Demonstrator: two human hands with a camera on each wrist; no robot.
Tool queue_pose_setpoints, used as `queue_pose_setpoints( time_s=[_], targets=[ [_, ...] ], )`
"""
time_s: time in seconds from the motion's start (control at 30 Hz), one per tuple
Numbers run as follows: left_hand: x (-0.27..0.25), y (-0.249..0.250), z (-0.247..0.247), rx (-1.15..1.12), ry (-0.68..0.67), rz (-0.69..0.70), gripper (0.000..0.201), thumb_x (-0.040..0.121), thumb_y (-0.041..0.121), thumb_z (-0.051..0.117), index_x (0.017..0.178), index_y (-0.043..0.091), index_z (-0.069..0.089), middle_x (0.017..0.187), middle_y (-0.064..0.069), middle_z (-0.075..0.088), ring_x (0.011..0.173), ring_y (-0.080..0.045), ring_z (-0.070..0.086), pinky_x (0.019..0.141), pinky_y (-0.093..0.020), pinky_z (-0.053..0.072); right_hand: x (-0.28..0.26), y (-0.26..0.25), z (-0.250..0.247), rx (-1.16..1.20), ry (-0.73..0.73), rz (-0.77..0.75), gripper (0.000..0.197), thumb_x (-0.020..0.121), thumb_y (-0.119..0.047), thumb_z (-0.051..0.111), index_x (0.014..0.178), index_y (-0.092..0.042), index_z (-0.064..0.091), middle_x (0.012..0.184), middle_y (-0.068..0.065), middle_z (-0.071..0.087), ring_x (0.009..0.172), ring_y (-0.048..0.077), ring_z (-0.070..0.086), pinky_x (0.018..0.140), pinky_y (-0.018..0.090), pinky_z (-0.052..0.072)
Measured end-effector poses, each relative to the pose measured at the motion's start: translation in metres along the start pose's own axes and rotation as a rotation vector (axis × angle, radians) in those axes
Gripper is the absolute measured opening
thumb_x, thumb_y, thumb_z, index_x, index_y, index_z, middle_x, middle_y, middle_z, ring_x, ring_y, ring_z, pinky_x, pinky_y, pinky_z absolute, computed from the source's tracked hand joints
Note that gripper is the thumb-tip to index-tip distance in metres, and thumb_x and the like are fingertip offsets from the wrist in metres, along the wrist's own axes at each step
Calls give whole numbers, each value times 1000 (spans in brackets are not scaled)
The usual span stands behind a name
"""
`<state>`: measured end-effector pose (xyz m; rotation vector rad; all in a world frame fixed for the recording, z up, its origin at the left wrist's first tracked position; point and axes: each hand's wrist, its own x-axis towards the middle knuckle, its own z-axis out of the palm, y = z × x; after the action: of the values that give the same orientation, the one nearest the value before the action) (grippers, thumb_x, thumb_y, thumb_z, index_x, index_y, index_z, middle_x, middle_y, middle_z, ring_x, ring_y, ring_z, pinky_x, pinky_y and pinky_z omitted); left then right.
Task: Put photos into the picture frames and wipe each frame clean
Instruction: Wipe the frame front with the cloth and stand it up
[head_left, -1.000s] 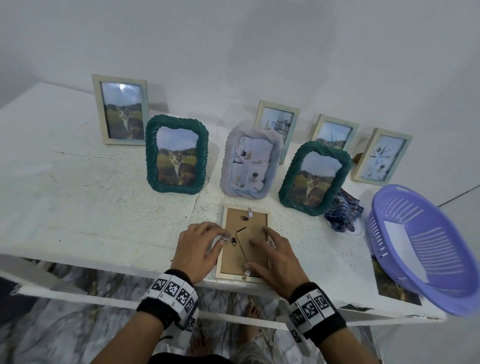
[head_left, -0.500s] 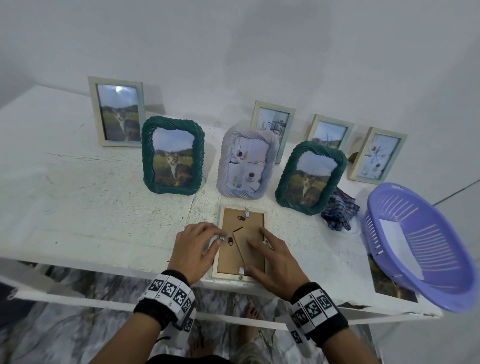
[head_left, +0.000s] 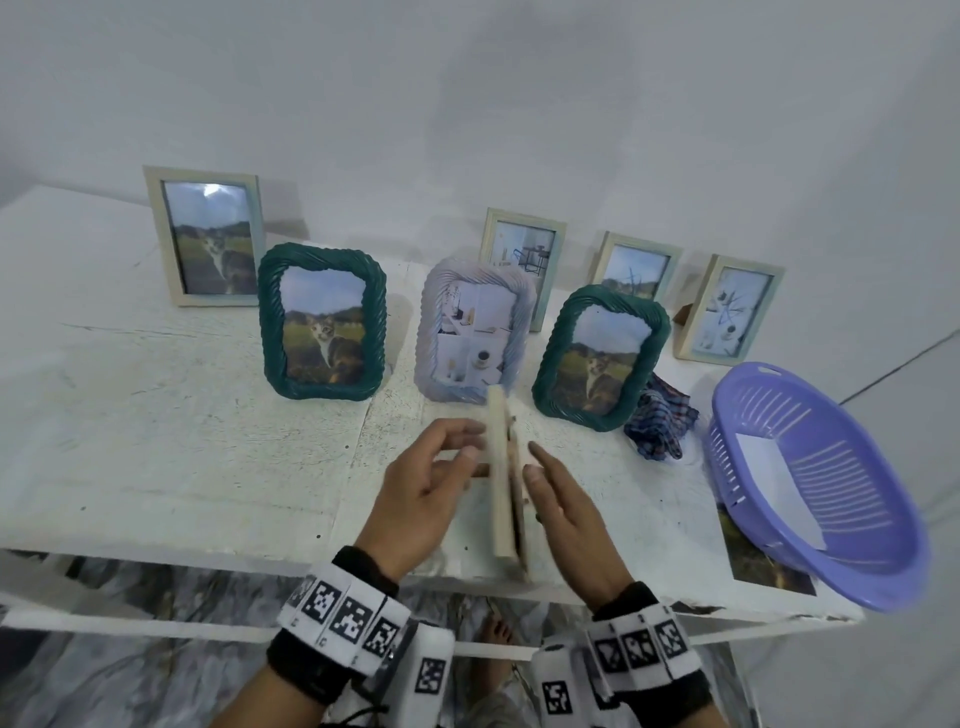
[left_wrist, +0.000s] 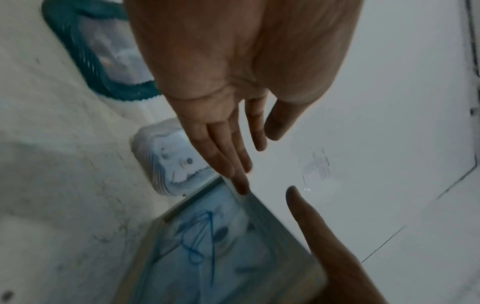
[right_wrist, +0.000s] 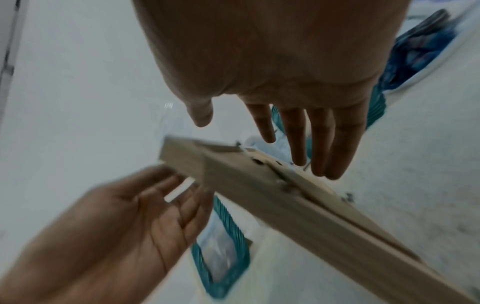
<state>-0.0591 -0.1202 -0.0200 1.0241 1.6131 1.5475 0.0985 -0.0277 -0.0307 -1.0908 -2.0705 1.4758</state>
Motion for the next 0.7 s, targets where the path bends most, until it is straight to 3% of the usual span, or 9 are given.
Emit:
queue_pose_setpoints(
  time_s=[0.07, 0.17, 0.23, 0.33, 0.43, 0.5, 0.6, 0.7],
  targets=[
    [4, 9, 10, -89, -105, -10, 20, 100, 12, 46, 116, 16, 58, 105, -1, 70, 91, -16, 71, 79, -26, 55, -5, -4, -15, 143, 84, 36, 44, 89, -55, 45, 130, -39, 50, 121, -20, 59, 108, 1, 59, 84, 22, 50],
    [13, -8, 19, 37, -127, -30, 18, 99, 12, 49, 111, 19, 61, 104, 4, 69, 91, -10, 70, 78, -20, 51, -6, 2, -36, 155, 185, 66, 28, 96, -36, 54, 121, -24, 58, 103, -1, 72, 93, 18, 69, 78, 40, 57],
    [16, -26, 22, 123, -127, -92, 18, 98, 18, 52, 112, 24, 61, 111, 10, 66, 98, -4, 65, 82, -17, 48, -6, 13, -45, 227, 240, 132, 22, 98, -18, 51, 118, -14, 57, 96, 9, 74, 85, 26, 71, 72, 44, 58],
    [18, -42, 28, 104, -93, -216, 30, 97, 29, 53, 127, 28, 52, 124, 9, 56, 105, 4, 55, 83, -13, 46, -9, 25, -47, 520, 237, 226, 24, 97, -12, 50, 119, -5, 55, 103, 23, 69, 90, 38, 68, 75, 48, 57],
    [18, -46, 32, -154, -29, -327, 37, 95, 30, 57, 130, 31, 48, 120, -2, 64, 105, -11, 63, 93, -35, 52, -12, 23, -38, 759, 181, 279, 30, 94, -12, 49, 122, -1, 53, 112, 26, 65, 96, 39, 65, 74, 46, 57],
    [18, -46, 31, -285, 55, -353, 36, 95, 23, 58, 129, 30, 52, 108, -9, 71, 99, -26, 68, 88, -48, 55, -12, 18, -32, 809, 150, 302, 30, 93, -13, 48, 120, -2, 55, 114, 27, 64, 98, 39, 63, 81, 50, 55],
    [18, -47, 25, -248, 174, -274, 32, 97, 17, 55, 125, 31, 56, 101, -5, 73, 96, -31, 68, 87, -49, 54, -1, 11, -40, 499, 190, 281, 23, 99, -19, 48, 117, -10, 58, 108, 21, 67, 90, 33, 65, 78, 46, 53],
    [17, -45, 17, -240, 206, -228, 31, 98, 15, 51, 126, 29, 56, 102, 0, 73, 98, -23, 68, 89, -42, 54, 32, 15, -73, -192, 474, 138, 22, 97, -19, 52, 118, -11, 56, 106, 12, 66, 86, 24, 60, 72, 32, 47]
  ],
)
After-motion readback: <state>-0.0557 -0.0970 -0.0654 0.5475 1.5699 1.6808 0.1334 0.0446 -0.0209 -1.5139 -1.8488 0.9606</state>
